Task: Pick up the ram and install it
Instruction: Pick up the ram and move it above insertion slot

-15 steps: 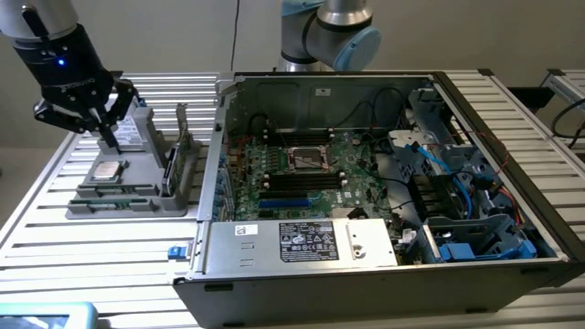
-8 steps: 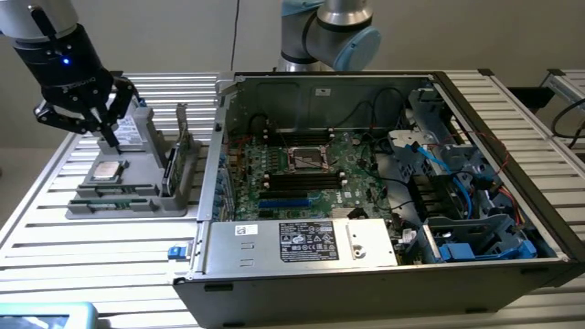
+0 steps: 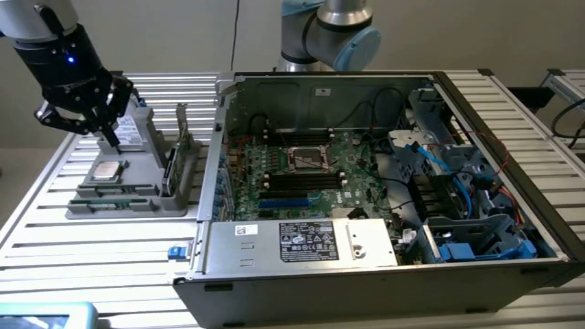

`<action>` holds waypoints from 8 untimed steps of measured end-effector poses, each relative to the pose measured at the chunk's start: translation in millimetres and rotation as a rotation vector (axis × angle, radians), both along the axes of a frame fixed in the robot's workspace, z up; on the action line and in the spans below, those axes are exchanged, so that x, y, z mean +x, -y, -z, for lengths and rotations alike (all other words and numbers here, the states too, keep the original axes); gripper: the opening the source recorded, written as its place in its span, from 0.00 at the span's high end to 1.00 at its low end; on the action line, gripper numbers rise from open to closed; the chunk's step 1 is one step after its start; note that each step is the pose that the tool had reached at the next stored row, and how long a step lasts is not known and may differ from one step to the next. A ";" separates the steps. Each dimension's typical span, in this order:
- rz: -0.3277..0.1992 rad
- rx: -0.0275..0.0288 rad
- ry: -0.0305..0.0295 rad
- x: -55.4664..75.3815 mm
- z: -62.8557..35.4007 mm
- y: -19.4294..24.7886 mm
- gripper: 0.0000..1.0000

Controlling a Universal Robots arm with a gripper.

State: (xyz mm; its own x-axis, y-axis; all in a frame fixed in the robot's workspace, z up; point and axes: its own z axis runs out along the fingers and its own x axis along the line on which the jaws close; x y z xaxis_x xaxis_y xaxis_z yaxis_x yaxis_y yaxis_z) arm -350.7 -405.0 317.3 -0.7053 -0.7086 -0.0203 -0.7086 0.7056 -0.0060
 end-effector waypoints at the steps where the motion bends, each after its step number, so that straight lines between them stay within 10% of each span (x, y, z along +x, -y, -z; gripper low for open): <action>1: -0.017 0.0000 0.0002 0.0 0.0 0.0 0.89; 8: -0.145 0.0000 0.0014 0.0 0.1 0.0 0.89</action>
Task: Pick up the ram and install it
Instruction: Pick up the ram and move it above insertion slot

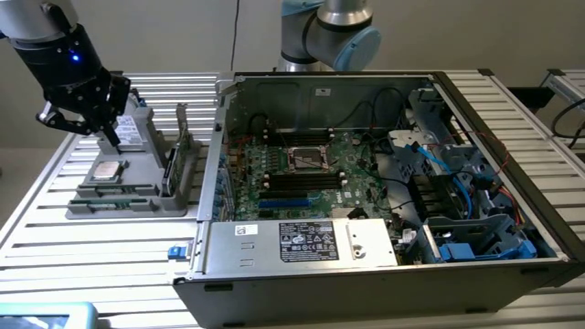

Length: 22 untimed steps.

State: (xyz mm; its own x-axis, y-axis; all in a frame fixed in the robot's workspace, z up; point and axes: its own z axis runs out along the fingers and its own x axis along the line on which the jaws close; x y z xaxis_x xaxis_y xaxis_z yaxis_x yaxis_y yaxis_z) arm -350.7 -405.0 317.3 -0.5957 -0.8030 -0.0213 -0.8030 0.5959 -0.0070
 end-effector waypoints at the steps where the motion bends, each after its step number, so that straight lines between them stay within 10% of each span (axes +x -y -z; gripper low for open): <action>1: -0.018 0.0000 0.0002 0.0 0.0 0.0 0.89; 22: -0.400 0.0001 0.0016 0.0 0.3 0.0 0.89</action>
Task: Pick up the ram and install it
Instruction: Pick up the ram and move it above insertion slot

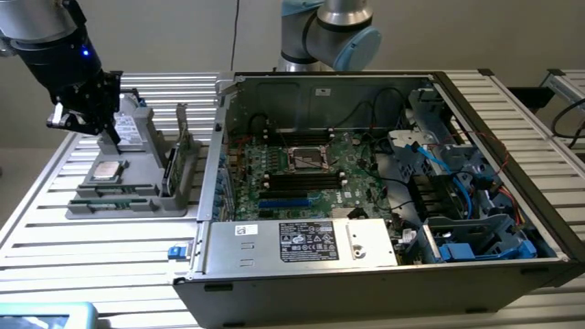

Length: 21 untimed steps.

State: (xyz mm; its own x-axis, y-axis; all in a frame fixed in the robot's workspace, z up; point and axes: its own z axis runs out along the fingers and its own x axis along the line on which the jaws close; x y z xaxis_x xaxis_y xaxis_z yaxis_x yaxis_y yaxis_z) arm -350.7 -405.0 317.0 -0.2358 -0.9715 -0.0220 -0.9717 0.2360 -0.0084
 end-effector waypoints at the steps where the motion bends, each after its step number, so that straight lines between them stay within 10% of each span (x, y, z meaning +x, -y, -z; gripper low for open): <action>1: -0.018 0.0000 0.0000 0.0 0.1 0.0 0.89; 12: -0.206 0.0001 0.0001 -0.2 0.3 0.0 0.89; 21: -0.214 0.0001 0.0001 -0.6 0.4 0.0 0.88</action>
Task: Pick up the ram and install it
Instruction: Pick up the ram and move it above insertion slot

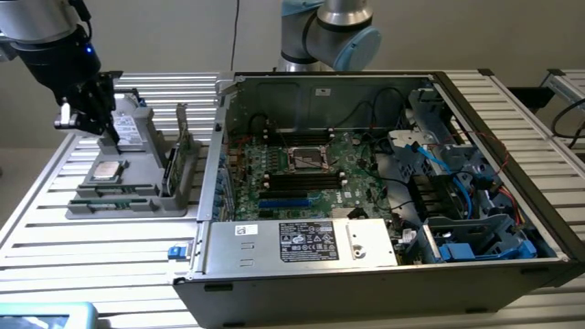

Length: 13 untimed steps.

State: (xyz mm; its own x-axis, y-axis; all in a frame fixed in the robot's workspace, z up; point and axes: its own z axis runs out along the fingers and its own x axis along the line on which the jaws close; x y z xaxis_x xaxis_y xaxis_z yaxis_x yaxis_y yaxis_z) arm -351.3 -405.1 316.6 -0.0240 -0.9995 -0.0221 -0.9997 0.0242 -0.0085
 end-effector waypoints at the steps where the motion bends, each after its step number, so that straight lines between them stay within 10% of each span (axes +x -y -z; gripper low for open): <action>1: 0.000 0.0000 0.0000 -0.3 0.0 0.0 0.82; 13: -0.004 0.0000 -0.0003 -20.8 14.9 5.6 0.63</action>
